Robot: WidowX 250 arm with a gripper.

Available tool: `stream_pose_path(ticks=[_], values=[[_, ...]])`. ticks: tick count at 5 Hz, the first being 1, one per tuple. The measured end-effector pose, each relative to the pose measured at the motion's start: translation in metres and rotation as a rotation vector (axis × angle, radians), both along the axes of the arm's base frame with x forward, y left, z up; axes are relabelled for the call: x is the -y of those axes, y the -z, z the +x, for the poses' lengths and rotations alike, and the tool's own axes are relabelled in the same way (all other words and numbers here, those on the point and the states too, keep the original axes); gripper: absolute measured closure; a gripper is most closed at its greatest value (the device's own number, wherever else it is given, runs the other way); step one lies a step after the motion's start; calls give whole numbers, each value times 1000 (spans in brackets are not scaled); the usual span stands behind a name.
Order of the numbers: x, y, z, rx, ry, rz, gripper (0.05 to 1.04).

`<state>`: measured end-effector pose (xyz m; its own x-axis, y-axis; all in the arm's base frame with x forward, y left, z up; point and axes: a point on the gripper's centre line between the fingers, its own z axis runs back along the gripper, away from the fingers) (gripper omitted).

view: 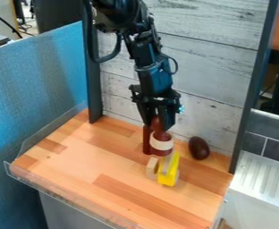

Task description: Put the knob on top of the stick

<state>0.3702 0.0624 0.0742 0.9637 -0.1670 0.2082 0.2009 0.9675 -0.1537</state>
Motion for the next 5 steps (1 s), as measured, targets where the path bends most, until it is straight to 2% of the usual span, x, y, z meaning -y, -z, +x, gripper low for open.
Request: stream_pose_path(ticks=[3,5], values=[[3,3,4,43,42,-7,520],[7,10,6,38,70,-4,520]])
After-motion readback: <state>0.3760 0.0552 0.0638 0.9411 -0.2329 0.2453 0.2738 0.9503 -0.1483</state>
